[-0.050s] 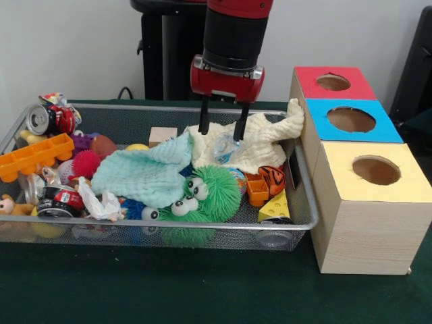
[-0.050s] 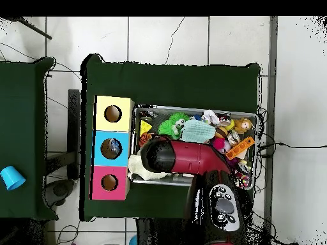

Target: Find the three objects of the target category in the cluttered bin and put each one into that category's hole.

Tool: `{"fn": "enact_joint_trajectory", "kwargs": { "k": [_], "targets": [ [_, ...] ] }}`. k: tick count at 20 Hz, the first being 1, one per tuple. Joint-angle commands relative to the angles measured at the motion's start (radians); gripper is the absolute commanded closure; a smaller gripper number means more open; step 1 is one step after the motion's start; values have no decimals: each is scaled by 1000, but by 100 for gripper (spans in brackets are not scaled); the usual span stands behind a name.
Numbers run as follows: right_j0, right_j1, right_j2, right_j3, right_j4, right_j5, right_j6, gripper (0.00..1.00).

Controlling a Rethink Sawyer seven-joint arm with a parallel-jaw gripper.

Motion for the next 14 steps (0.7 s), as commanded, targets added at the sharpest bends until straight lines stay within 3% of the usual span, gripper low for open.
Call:
{"fn": "enact_joint_trajectory", "kwargs": {
  "k": [1, 14],
  "targets": [
    [0, 39, 16, 6, 46, -66, 197, 0],
    [-21, 71, 23, 27, 39, -132, 182, 0]
  ]
}}
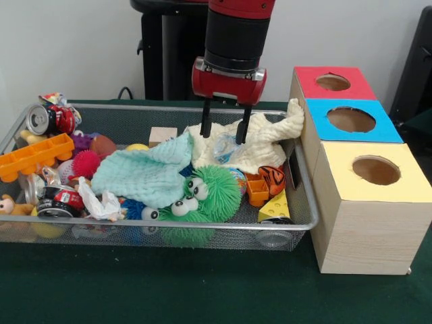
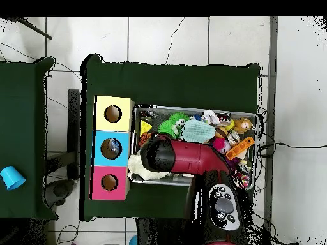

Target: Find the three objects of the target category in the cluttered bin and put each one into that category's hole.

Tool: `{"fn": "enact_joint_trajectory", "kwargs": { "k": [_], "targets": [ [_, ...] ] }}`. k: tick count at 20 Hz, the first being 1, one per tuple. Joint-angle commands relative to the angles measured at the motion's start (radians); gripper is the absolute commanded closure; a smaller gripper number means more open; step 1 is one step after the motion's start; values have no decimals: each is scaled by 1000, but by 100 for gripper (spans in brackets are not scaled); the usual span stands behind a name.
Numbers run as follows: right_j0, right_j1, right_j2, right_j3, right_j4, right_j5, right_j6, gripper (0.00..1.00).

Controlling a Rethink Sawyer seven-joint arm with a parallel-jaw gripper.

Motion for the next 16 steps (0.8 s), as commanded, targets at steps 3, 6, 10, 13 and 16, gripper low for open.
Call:
{"fn": "enact_joint_trajectory", "kwargs": {
  "k": [3, 6, 10, 13, 16],
  "targets": [
    [-24, 69, 24, 44, 23, -115, 183, 0],
    [-22, 72, 22, 65, 23, -138, 187, 0],
    [-18, 61, 17, 100, 20, -161, 192, 0],
    [-15, 55, 16, 118, 27, -169, 199, 0],
    [-14, 51, 22, 133, 36, -167, 201, 0]
  ]
}}
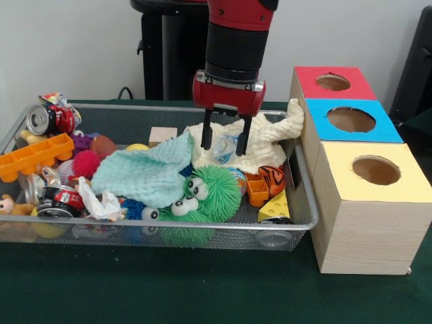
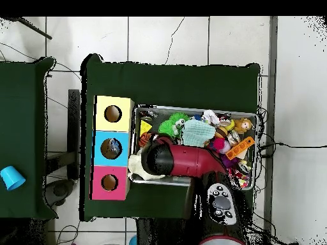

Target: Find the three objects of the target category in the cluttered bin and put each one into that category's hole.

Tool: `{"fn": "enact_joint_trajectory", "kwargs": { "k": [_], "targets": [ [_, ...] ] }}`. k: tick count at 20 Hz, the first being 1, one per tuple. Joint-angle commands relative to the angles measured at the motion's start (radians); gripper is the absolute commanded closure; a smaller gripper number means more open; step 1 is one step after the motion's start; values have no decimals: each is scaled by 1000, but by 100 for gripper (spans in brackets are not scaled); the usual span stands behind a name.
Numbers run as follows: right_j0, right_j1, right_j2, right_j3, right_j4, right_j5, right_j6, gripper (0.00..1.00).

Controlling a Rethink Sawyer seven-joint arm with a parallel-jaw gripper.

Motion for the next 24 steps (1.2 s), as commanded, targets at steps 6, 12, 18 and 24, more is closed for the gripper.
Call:
{"fn": "enact_joint_trajectory", "kwargs": {
  "k": [6, 12, 18, 24],
  "targets": [
    [-32, -23, 44, 124, 60, 60, 167, 0],
    [-44, -23, 46, 125, 65, 63, 153, 0],
    [-40, 6, 41, 114, 66, 37, 155, 0],
    [-33, 33, 37, 106, 74, 4, 171, 0]
  ]
}}
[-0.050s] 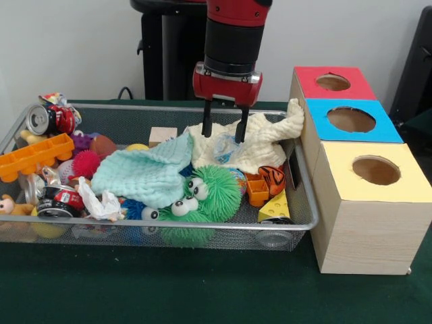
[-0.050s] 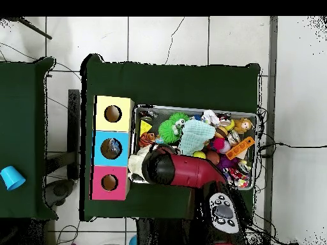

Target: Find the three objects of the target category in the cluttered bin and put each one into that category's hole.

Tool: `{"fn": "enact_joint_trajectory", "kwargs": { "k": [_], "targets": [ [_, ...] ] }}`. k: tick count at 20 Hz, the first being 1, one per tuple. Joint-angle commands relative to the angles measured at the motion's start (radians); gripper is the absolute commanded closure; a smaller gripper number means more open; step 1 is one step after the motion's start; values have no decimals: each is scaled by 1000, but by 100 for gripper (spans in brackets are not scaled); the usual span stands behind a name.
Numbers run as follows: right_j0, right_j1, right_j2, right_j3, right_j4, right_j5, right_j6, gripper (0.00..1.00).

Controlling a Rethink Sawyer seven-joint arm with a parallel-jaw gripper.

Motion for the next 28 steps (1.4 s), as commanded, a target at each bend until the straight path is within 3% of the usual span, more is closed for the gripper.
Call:
{"fn": "enact_joint_trajectory", "kwargs": {
  "k": [1, 13, 28],
  "targets": [
    [-17, 53, 38, 18, 49, 8, 174, 0],
    [13, 68, 32, 2, 82, 6, 194, 0],
    [-12, 104, 39, 0, 69, -46, 170, 0]
  ]
}}
